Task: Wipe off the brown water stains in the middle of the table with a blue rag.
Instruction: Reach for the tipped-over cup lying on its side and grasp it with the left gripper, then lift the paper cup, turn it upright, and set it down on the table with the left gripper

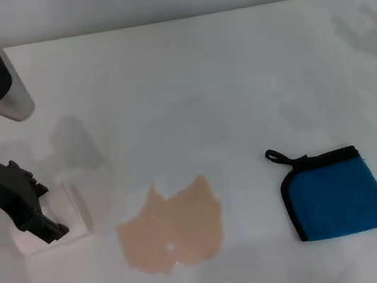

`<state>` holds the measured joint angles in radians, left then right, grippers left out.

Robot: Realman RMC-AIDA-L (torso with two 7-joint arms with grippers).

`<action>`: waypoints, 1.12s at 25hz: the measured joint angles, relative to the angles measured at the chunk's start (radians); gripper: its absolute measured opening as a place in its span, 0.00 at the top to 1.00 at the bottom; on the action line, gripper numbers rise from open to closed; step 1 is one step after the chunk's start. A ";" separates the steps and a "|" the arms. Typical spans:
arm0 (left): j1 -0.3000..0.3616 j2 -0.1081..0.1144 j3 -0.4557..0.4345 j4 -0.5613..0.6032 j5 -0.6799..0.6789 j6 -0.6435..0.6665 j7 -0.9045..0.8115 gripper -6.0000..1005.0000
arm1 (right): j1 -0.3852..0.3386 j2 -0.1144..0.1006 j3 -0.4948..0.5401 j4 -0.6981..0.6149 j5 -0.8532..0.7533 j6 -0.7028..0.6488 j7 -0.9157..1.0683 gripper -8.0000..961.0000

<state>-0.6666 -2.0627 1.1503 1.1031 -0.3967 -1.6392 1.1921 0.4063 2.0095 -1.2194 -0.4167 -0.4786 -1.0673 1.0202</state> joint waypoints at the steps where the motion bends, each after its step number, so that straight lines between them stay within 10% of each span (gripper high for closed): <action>1: 0.001 0.000 0.000 -0.005 0.000 0.004 0.000 0.13 | 0.001 0.000 0.000 0.000 0.000 -0.001 0.000 0.13; 28: 0.001 -0.002 -0.001 -0.025 0.020 0.012 -0.037 0.14 | 0.008 0.001 0.000 0.001 0.000 0.006 0.000 0.13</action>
<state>-0.6656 -2.0647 1.1490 1.0785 -0.3771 -1.6270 1.1550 0.4145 2.0110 -1.2195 -0.4156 -0.4786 -1.0615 1.0205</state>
